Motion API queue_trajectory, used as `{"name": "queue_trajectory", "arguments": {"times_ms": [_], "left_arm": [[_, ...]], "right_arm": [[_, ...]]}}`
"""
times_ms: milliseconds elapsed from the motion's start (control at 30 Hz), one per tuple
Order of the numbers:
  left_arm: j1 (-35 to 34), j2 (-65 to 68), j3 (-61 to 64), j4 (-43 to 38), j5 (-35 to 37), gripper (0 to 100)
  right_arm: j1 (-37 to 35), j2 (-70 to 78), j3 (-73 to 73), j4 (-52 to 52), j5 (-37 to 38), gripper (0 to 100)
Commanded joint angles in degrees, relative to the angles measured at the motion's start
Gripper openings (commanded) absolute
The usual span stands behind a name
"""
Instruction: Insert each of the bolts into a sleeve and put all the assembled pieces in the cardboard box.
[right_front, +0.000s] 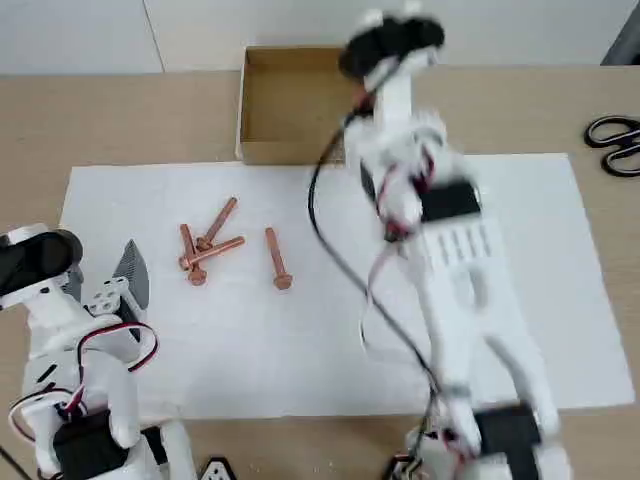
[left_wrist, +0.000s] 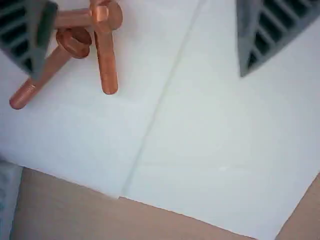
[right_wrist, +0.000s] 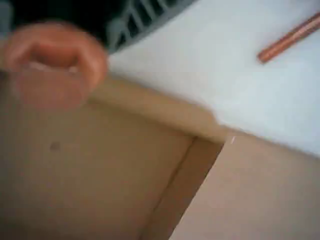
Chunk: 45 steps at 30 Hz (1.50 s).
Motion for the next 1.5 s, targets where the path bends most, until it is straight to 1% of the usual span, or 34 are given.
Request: {"name": "queue_trajectory", "arguments": {"times_ms": [0,200,433,633,767,833,900,967,1033,1167,1267,1367,1467], "left_arm": [[-0.18,-0.35,-0.22,0.0,-0.53,24],[-0.18,-0.35,-0.13,0.0,-0.53,24],[-0.18,-0.44,1.36,0.09,-0.53,24],[-0.18,-0.44,4.35,0.09,-0.53,24],[-0.09,-0.44,4.44,0.09,-0.53,24],[0.0,-0.44,4.44,0.09,-0.53,24],[-0.09,-0.44,4.44,0.09,-0.53,24],[-0.09,-0.44,4.44,0.09,-0.53,24],[-0.09,-0.44,4.44,0.09,-0.53,24],[0.09,-0.44,4.44,0.09,-0.62,24],[0.09,-0.44,4.44,0.09,-0.62,24],[0.09,-0.44,4.44,0.09,-0.62,24],[0.09,-0.44,4.44,0.09,-0.62,24]], "right_arm": [[2.42,14.46,-17.05,-8.57,0.0,0.4],[3.21,34.95,-33.23,-17.19,0.09,0.4],[2.15,53.05,-45.8,-23.6,0.0,0.4],[1.98,63.34,-55.74,-23.08,0.09,0.8],[1.98,66.77,-59.43,-23.08,0.09,1.3],[1.45,68.0,-60.22,-22.99,0.09,5.0],[1.01,68.79,-60.22,-22.9,0.09,11.1],[0.4,69.23,-60.4,-21.41,0.09,16.9],[0.04,69.23,-60.48,-19.74,0.09,20.7],[-0.04,68.88,-60.84,-19.3,0.09,21.7],[0.31,68.88,-64.09,-17.19,0.09,21.7],[1.01,68.88,-70.77,-9.8,0.09,21.7],[1.1,68.88,-81.58,1.63,0.09,21.7]]}}
